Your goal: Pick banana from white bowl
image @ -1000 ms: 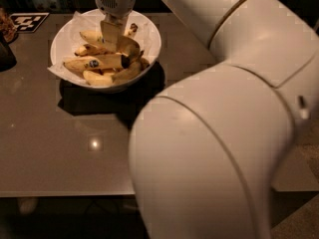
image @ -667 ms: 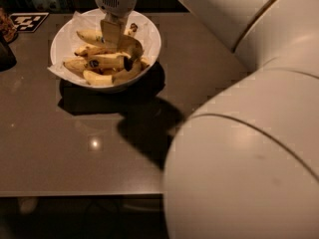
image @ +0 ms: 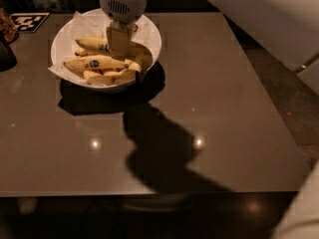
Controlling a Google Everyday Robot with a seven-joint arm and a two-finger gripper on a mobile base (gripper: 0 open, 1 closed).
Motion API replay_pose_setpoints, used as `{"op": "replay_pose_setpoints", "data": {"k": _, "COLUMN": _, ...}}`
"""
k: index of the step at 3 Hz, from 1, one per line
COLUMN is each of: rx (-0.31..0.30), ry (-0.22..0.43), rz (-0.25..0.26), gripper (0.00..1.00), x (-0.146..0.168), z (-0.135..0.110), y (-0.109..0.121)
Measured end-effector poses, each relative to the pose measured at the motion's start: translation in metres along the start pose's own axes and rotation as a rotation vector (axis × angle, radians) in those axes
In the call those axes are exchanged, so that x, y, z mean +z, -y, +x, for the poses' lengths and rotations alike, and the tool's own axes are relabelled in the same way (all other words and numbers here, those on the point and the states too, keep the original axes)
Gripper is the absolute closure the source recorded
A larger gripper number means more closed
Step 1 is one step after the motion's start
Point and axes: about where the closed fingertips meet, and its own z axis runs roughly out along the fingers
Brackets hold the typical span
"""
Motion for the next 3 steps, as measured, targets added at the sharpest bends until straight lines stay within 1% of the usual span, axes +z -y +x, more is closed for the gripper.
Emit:
{"op": "replay_pose_setpoints", "data": {"k": 1, "rx": -0.027, "ry": 0.001, "rz": 0.041, "gripper": 1.0, "x": -0.016, "z": 0.017, "y": -0.024}}
{"op": "replay_pose_setpoints", "data": {"k": 2, "rx": -0.037, "ry": 0.002, "rz": 0.057, "gripper": 1.0, "x": -0.022, "z": 0.031, "y": -0.045}}
{"op": "replay_pose_setpoints", "data": {"k": 3, "rx": -0.029, "ry": 0.007, "rz": 0.069, "gripper": 1.0, "x": -0.028, "z": 0.047, "y": -0.061}}
